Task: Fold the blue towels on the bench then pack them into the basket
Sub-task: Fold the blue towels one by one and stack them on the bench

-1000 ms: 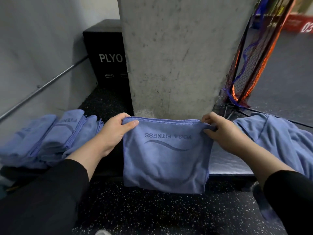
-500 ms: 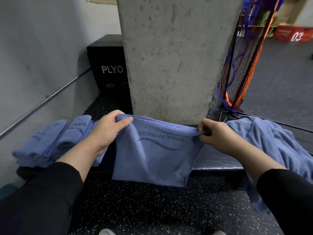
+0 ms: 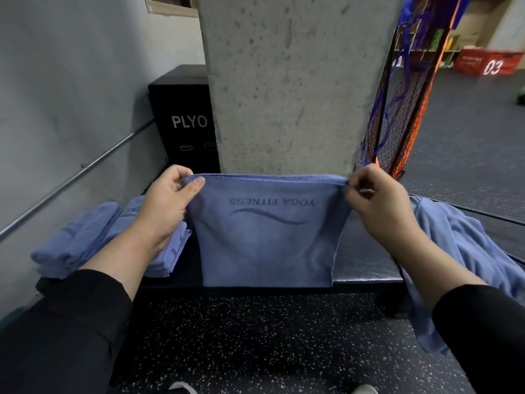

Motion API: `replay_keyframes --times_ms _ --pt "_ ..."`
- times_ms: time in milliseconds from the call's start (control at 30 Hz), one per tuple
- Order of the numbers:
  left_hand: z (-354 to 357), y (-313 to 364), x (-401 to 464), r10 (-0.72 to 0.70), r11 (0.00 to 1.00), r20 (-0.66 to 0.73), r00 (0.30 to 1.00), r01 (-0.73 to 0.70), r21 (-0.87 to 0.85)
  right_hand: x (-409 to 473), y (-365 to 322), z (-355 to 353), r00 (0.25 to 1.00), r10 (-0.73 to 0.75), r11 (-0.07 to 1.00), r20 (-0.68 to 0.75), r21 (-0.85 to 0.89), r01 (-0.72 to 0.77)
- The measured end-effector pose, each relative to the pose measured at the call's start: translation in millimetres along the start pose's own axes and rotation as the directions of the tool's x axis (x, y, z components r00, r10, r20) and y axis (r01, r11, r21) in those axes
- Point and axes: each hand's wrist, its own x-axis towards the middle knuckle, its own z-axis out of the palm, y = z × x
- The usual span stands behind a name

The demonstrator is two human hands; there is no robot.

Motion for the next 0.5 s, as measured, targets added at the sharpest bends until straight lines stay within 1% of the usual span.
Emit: replay_keyframes --times_ms 67,100,167,267,367,500 --pt "1.0 -1.7 -2.4 0.001 0.998 0.013 1.000 -0.002 0.055 -0.3 -5.9 -0.1 0.998 0.063 0.989 -0.028 0.136 -0.059" --pt "1.7 -4.7 -4.5 -0.013 0.996 0.025 1.000 0.010 0.088 -1.6 -5.5 0.7 0.994 0.100 0.980 -0.034 0.174 -0.093" --pt "3.7 -6.6 -7.6 -0.026 0.995 0.027 0.999 0.023 0.097 -4.5 -4.7 1.5 0.986 0.156 0.967 -0.061 0.211 -0.140" --pt "7.2 -3.5 -8.2 -0.009 0.998 -0.001 1.000 0.010 0.067 -5.3 -3.3 -0.5 0.976 0.171 0.964 -0.132 0.227 -0.139" --pt "10.6 -2.7 -8.7 -0.021 0.998 -0.007 1.000 0.021 0.057 -7.3 0.0 -1.0 0.978 0.178 0.963 -0.112 0.223 -0.150" --pt "9.8 -5.8 -6.4 -0.152 0.987 0.106 0.983 0.146 0.064 -7.9 7.1 2.6 0.971 0.227 0.946 -0.074 0.253 -0.202"
